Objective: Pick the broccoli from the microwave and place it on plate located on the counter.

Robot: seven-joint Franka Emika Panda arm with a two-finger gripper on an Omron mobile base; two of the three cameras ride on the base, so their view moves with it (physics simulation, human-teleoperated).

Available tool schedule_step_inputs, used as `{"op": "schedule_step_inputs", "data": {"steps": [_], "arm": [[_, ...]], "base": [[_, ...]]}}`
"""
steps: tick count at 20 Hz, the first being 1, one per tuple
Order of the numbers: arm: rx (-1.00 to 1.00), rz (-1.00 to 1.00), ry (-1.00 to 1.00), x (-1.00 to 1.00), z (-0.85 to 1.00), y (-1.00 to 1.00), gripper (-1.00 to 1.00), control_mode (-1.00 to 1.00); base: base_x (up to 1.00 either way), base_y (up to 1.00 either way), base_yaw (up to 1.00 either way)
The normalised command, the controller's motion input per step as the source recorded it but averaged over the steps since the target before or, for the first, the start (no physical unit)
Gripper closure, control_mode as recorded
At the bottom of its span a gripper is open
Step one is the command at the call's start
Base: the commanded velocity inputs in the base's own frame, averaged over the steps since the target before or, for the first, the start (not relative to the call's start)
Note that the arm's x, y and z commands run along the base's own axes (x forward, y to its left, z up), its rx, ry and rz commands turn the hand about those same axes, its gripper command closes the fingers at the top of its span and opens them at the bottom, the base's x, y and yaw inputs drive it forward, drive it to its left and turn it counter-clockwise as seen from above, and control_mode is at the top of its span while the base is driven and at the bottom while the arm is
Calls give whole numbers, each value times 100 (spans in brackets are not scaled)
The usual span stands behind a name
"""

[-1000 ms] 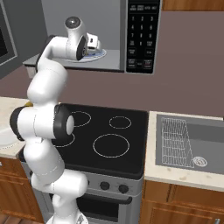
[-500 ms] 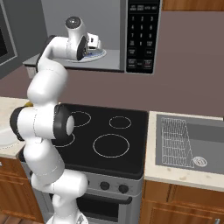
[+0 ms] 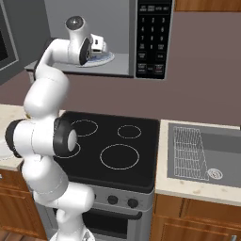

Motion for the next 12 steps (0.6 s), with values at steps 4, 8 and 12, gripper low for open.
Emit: {"op": "schedule_step_inputs", "data": {"steps": [4, 8, 12], "arm": [[0, 0, -8, -100, 1, -11, 100, -100], [0, 0, -11, -100, 0, 0, 100, -100], [0, 1, -11, -100, 8, -2, 100, -100]], "base": [[0, 0, 0], [0, 0, 0], [0, 0, 0]]}}
